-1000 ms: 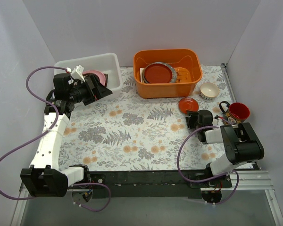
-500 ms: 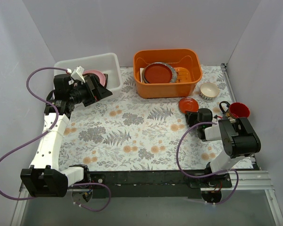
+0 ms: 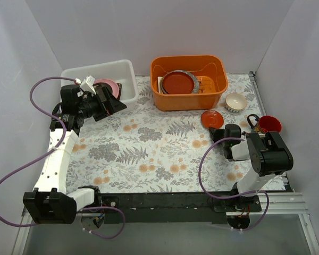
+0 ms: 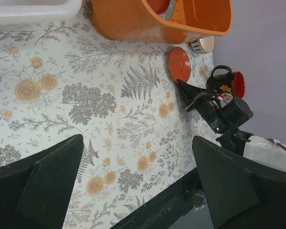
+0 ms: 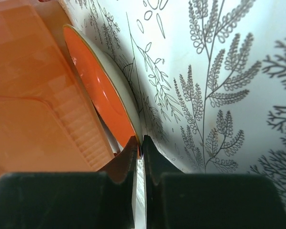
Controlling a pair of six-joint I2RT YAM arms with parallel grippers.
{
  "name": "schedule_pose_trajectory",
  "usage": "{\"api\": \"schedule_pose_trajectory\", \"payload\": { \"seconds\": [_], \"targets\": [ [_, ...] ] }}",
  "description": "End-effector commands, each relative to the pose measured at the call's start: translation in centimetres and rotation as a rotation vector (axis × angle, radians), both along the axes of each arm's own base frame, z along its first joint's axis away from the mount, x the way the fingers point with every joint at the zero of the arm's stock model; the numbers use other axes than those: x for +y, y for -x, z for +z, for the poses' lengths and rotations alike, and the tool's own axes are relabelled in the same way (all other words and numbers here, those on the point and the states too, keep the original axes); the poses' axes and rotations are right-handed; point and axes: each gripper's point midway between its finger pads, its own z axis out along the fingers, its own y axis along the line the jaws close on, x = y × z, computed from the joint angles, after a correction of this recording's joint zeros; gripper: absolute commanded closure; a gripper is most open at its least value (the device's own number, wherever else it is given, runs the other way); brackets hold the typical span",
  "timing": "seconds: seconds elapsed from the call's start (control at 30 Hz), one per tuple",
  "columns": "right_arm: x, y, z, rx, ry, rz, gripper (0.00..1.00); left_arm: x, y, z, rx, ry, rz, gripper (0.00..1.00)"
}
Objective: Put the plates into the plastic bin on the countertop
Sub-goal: Pick up the plate at the center of the board.
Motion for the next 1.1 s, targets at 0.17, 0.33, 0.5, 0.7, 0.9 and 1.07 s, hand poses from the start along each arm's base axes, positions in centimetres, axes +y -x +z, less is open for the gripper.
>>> {"api": "schedule_pose_trajectory", "payload": {
  "seconds": [0.17, 0.33, 0.5, 0.7, 0.9, 1.07],
  "targets": [
    [0.1, 2.4, -1.1, 0.027, 0.032, 0.059, 0.99, -0.2, 1.2, 0.6, -0.022, 0.006, -0.017, 0.02],
    [0.9, 2.6, 0.1, -0.015, 0.049, 0.133, 0.99, -0.4, 1.4, 0.3, -0.02, 0.018, -0.028, 0.02],
    [2.4, 3.2, 1.2, -0.063, 0.062, 0.248, 0.99, -0.8, 1.7, -0.6, -0.006, 0.049, -0.038, 0.02],
    [4.0, 4.2, 2.1, -0.118, 0.089, 0.368, 0.99, -1.3, 2.0, -1.3, -0.003, 0.079, -0.057, 0.02],
    [6.7, 5.4, 2.0, -0.138, 0.118, 0.514, 0.99, -2.9, 2.5, -2.8, 0.02, 0.091, -0.105, 0.02],
    [9.9, 6.7, 1.1, -0.133, 0.164, 0.693, 0.99, -5.0, 3.0, -6.3, 0.09, 0.076, -0.16, 0.02]
  ]
}}
